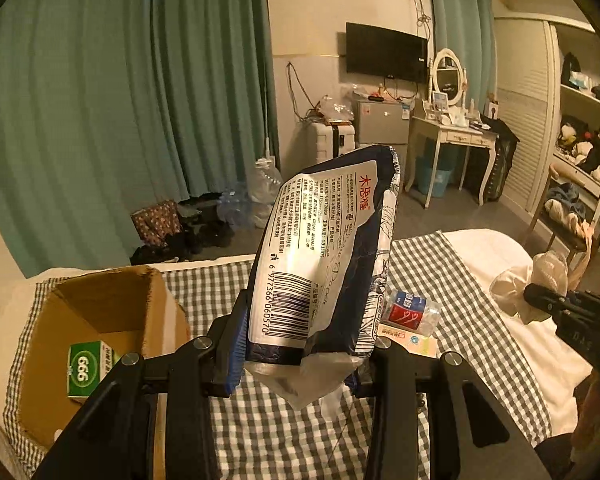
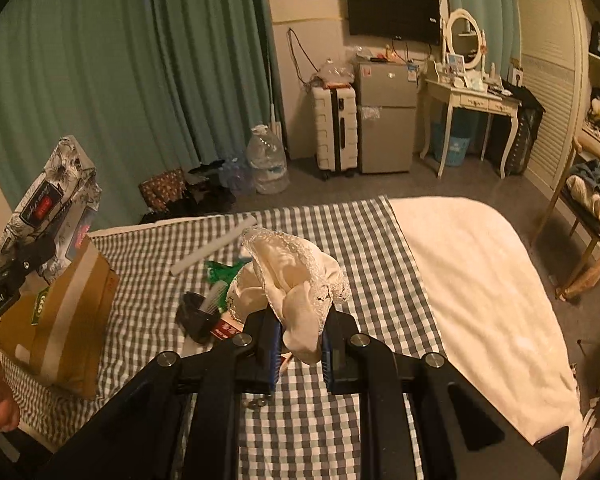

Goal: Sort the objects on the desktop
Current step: 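Lift the wet-wipes pack and lace cloth and carry them toward the cardboard box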

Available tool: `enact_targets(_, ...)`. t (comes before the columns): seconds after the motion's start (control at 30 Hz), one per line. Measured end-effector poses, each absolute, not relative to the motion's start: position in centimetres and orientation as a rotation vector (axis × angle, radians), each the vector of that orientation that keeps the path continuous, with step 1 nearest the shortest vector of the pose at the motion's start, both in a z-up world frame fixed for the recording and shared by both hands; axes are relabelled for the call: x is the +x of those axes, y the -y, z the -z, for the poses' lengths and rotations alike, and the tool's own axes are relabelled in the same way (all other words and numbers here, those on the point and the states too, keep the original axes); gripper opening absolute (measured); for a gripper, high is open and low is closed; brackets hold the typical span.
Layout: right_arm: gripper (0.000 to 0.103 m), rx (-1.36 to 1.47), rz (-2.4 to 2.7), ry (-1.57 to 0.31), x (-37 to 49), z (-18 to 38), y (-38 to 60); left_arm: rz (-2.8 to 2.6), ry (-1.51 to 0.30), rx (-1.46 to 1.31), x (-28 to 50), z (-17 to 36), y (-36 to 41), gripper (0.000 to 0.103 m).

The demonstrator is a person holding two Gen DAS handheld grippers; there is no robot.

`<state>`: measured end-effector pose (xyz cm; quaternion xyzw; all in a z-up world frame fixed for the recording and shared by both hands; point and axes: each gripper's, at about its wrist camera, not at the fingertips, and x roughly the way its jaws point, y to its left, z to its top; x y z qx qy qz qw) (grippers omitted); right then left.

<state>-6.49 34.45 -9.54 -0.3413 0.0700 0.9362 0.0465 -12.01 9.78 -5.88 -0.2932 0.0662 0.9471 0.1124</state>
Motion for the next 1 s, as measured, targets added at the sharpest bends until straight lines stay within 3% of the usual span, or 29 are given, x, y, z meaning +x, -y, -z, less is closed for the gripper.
enact_targets(1.0, 0.015, -0.886, -2.981, -0.124, -3.9, 3.2, -27.5, -2.917, -0.135, -0.770, -7.6, 1.4, -2.1, 0.039)
